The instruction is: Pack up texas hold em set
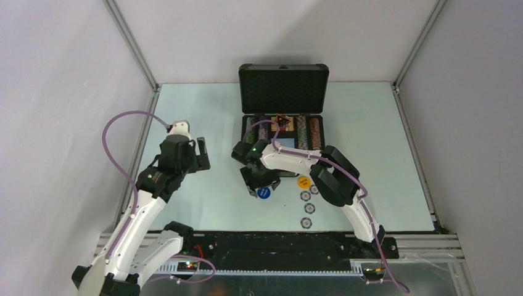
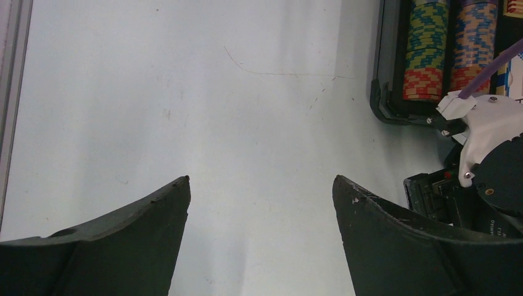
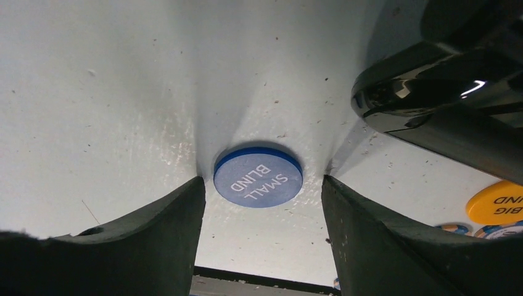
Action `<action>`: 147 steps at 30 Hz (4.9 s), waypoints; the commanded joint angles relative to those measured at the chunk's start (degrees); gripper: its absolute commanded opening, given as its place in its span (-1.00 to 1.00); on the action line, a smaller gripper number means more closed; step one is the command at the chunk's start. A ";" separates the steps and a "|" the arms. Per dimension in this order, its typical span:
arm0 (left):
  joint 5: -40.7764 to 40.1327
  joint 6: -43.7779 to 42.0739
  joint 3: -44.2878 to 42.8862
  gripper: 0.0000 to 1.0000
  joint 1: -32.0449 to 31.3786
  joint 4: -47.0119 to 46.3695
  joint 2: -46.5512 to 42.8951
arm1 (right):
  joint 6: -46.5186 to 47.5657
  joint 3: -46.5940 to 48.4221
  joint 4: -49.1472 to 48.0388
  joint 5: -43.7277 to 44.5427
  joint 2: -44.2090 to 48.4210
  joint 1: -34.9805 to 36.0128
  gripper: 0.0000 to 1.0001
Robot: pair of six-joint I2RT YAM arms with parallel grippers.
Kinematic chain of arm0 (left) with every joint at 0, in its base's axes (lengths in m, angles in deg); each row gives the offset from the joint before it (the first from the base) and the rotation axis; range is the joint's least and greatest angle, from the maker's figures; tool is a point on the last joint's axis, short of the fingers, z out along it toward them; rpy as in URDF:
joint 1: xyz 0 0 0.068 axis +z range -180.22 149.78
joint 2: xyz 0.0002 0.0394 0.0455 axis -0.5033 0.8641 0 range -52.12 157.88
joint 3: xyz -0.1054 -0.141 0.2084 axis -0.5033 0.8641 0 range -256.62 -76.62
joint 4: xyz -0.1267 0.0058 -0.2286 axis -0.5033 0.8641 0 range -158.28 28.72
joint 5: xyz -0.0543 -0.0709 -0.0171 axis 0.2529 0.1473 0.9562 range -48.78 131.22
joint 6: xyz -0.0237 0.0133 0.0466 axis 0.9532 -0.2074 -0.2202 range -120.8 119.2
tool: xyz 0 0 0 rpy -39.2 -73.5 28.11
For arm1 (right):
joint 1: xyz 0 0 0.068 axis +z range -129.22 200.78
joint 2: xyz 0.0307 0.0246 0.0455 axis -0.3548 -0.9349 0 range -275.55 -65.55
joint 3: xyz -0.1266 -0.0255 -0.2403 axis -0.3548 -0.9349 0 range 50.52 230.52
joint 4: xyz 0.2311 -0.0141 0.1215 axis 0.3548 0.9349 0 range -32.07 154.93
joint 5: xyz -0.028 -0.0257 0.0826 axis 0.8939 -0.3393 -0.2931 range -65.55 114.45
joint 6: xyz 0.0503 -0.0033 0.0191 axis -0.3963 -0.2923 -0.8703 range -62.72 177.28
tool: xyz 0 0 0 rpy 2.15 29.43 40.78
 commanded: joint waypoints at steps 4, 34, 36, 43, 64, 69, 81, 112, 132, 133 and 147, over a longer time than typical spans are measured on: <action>-0.24 -0.40 0.16 0.80 0.63 -1.55 -0.65 | 0.40 2.43 1.93 1.62 -2.72 1.25 0.45; 0.08 -0.49 0.05 0.80 0.79 -1.63 -0.29 | -0.41 -2.35 -0.22 5.05 -0.97 0.18 -0.01; 0.16 -0.49 0.05 0.81 0.81 -1.64 -0.31 | 0.09 -1.70 0.07 5.55 -0.25 0.20 -0.01; 0.09 -0.49 0.18 0.81 0.84 -1.62 -0.36 | 0.81 0.04 0.62 5.76 3.60 -0.18 0.02; 0.28 -0.49 0.20 0.81 0.81 -1.68 -0.34 | 0.48 -0.98 -1.53 1.74 3.46 -0.69 0.51; 0.32 -0.49 0.13 0.81 0.78 -1.68 -0.33 | 0.39 -0.48 -1.49 1.59 -0.22 -0.49 0.49; 0.40 -0.54 0.18 0.81 0.83 -1.67 -0.18 | -0.15 -0.30 -0.38 6.71 -4.49 0.89 0.17; 0.48 -0.50 0.12 0.81 0.98 -1.67 -0.14 | -1.18 -7.18 -6.05 8.23 9.83 -1.46 -0.25; 0.55 -0.57 0.19 0.81 1.01 -1.67 -0.12 | -7.59 -18.37 -16.90 14.26 13.23 -4.64 0.57; 0.53 -0.57 0.17 0.81 1.01 -1.68 -0.17 | -7.69 -18.66 -17.31 14.37 13.10 -4.62 0.56; 0.97 -0.65 0.14 0.81 0.99 -1.77 -0.03 | -10.42 -23.59 -17.48 15.77 13.09 -4.55 0.39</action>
